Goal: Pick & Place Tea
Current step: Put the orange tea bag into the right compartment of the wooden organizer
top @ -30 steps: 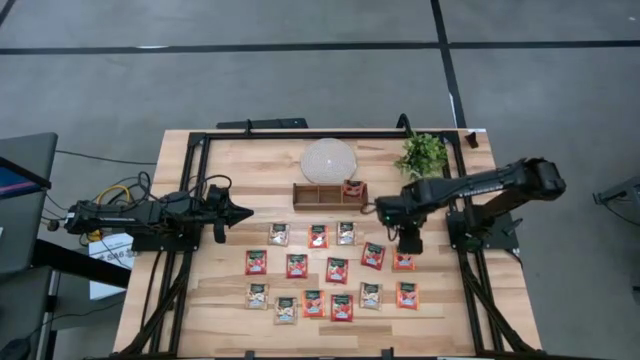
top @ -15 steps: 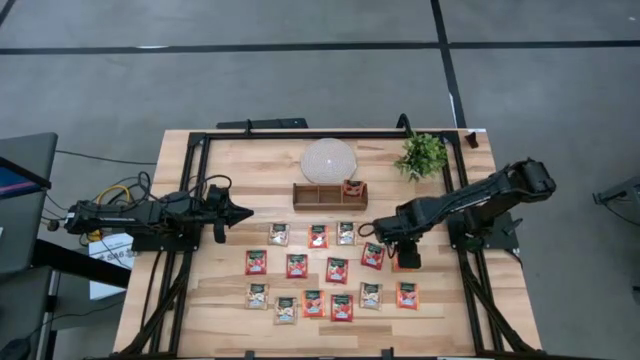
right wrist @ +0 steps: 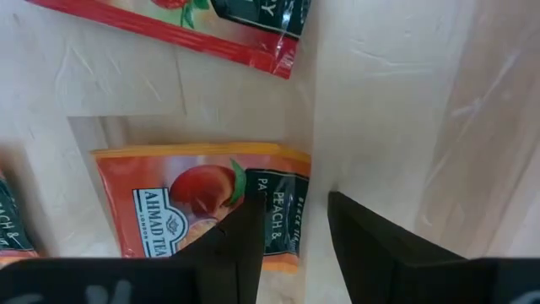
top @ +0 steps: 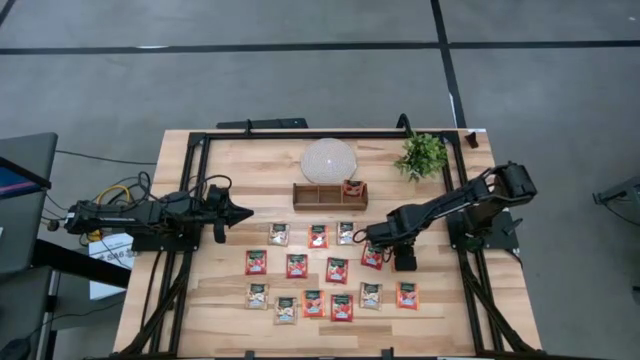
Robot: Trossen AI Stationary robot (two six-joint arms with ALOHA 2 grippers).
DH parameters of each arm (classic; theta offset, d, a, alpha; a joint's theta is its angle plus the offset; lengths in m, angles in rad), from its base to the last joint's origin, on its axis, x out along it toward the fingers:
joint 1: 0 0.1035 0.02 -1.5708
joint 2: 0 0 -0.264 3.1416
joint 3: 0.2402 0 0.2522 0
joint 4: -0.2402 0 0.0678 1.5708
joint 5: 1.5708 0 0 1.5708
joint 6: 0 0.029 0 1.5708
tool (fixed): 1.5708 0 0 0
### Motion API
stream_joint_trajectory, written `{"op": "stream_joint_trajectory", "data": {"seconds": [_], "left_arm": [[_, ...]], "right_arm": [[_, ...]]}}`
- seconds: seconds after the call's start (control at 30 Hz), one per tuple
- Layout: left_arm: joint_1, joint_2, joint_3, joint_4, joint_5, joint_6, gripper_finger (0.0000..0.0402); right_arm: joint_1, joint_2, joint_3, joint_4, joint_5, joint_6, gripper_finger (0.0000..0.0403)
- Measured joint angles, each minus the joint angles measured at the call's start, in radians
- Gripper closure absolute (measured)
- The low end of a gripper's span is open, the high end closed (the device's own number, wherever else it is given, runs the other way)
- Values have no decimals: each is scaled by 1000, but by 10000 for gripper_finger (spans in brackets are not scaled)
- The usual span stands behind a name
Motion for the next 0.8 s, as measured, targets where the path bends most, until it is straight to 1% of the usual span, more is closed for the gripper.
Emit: {"op": "stream_joint_trajectory", "data": {"seconds": [0.13,0.27,0.63,0.7,0.8], "left_arm": [[0,0,0,0,0,0,401],[0,0,0,0,0,1,401],[0,0,0,0,0,1,401],[0,0,0,0,1,2,401],[0,0,0,0,1,2,401]], "right_arm": [[0,3,-1,2,0,0,287],[0,-16,-5,5,3,0,307],[0,-18,-5,9,-5,8,393],[0,-18,-5,5,-5,9,399],[0,-16,3,-29,1,26,396]]}}
